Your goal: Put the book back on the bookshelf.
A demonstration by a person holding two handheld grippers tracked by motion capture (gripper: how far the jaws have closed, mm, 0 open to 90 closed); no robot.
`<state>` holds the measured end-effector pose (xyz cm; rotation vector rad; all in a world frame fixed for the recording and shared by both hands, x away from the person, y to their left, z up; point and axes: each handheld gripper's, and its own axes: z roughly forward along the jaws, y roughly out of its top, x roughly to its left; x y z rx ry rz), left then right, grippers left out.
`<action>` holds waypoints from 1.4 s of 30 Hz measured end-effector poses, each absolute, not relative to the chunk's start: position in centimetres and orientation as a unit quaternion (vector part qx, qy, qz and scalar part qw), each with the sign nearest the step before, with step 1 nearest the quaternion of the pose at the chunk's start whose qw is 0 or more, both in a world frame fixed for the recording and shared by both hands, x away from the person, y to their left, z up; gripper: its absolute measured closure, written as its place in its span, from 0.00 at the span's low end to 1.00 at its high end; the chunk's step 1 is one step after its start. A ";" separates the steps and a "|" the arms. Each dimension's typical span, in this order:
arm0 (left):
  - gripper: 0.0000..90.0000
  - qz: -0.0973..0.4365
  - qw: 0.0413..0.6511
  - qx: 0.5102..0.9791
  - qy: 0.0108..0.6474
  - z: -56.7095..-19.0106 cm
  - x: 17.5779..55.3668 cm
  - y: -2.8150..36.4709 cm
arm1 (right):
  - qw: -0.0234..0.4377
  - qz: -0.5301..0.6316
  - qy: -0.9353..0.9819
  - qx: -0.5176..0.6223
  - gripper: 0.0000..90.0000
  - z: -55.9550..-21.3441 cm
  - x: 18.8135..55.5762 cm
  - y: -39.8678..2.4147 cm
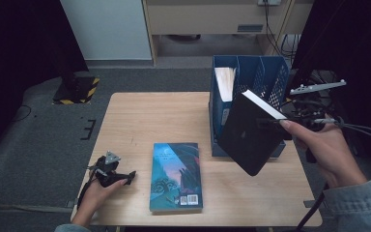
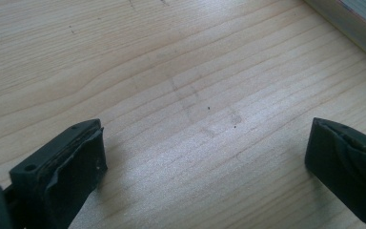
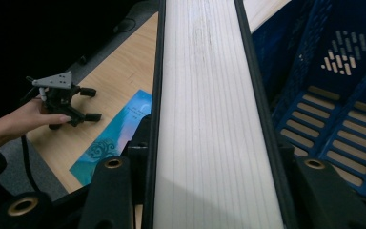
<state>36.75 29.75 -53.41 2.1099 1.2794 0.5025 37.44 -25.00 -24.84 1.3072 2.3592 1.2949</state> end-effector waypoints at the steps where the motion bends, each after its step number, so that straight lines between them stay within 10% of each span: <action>1: 0.00 0.190 0.308 0.797 0.484 -53.4 36.8 29.7 | 0.075 0.433 0.784 0.439 0.58 -24.9 37.7 -25.3; 42: 0.00 0.198 0.319 0.791 0.482 -53.6 36.3 28.4 | 0.144 0.375 0.707 0.582 0.58 -25.0 45.4 -33.8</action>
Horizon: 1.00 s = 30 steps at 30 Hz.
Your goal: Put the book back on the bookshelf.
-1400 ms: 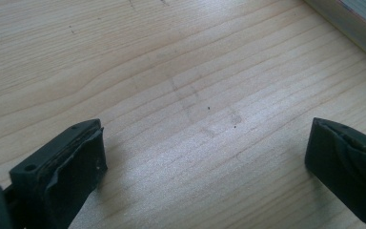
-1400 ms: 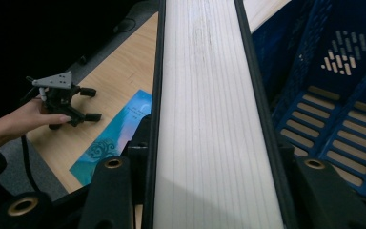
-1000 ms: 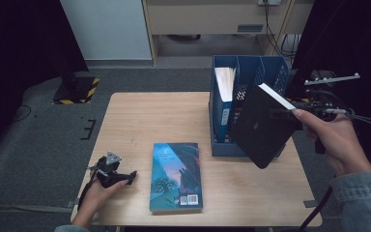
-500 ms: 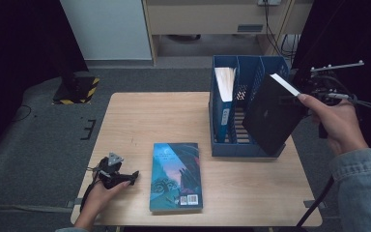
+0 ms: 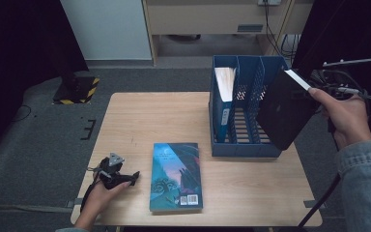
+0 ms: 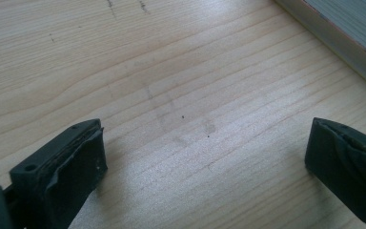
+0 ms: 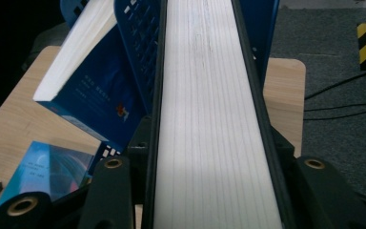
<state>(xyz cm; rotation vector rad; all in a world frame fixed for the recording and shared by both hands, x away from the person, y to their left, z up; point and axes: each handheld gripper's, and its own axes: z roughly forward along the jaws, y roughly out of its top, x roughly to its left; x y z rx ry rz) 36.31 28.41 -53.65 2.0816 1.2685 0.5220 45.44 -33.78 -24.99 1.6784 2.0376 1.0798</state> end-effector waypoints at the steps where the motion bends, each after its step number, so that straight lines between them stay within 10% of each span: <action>1: 0.00 0.198 0.319 0.791 0.482 -53.6 36.3 28.4 | 0.144 0.373 0.705 0.586 0.58 -25.0 45.5 -33.8; 30: 0.00 0.197 0.319 0.794 0.479 -53.6 36.3 28.3 | 0.155 0.354 0.699 0.601 0.58 -26.2 47.2 -33.8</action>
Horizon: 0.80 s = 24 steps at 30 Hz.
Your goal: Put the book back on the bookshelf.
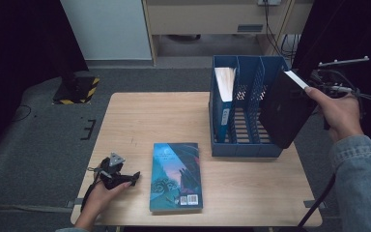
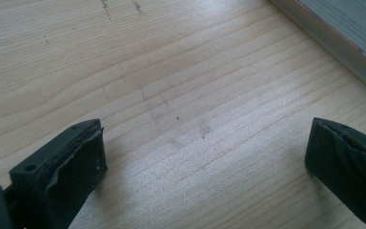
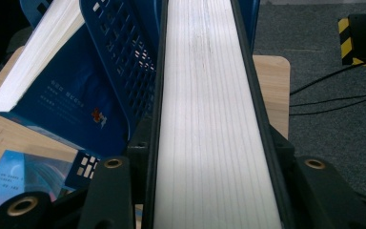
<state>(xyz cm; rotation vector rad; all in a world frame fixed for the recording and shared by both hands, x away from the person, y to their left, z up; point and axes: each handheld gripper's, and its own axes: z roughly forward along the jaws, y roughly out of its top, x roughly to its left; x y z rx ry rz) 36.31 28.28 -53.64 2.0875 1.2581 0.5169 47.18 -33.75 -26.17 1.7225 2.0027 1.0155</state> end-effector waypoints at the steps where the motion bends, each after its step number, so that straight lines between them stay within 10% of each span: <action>1: 0.00 0.197 0.319 0.794 0.478 -53.6 36.3 28.3 | 0.157 0.354 0.701 0.599 0.58 -26.2 47.3 -33.7; 24: 0.00 0.195 0.321 0.793 0.479 -53.6 36.3 28.2 | 0.173 0.347 0.691 0.610 0.58 -26.5 49.8 -32.2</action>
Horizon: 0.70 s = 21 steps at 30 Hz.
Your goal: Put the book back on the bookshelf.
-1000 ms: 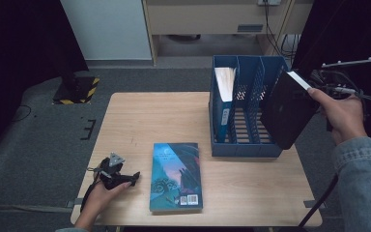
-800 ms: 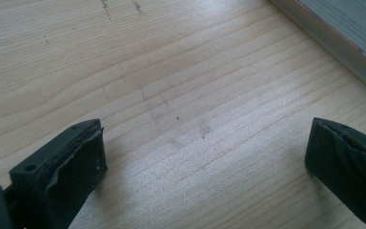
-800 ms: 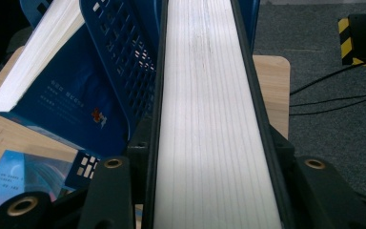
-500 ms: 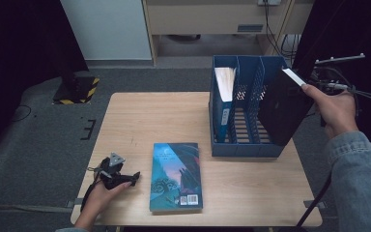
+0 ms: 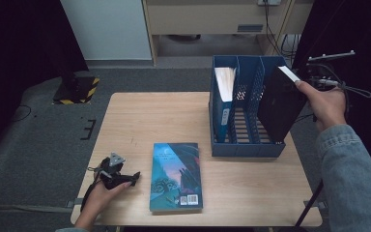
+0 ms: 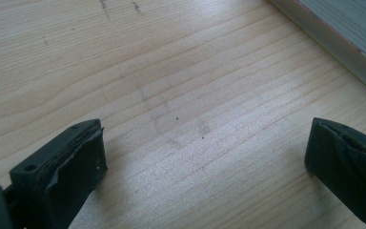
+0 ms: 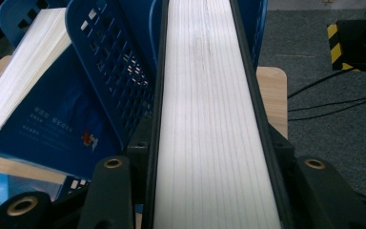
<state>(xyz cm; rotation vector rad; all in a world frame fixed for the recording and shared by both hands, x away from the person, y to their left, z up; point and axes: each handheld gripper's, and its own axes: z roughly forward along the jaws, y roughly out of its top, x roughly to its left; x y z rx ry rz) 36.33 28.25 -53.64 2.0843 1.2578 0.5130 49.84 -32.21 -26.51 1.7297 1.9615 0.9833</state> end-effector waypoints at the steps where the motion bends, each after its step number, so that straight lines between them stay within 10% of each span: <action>1: 0.00 0.195 0.321 0.793 0.479 -53.6 36.3 28.2 | 0.173 0.345 0.693 0.609 0.58 -26.6 49.9 -32.2; 21: 0.00 0.195 0.322 0.794 0.478 -53.7 36.3 28.2 | 0.195 0.342 0.686 0.612 0.58 -29.7 51.6 -31.2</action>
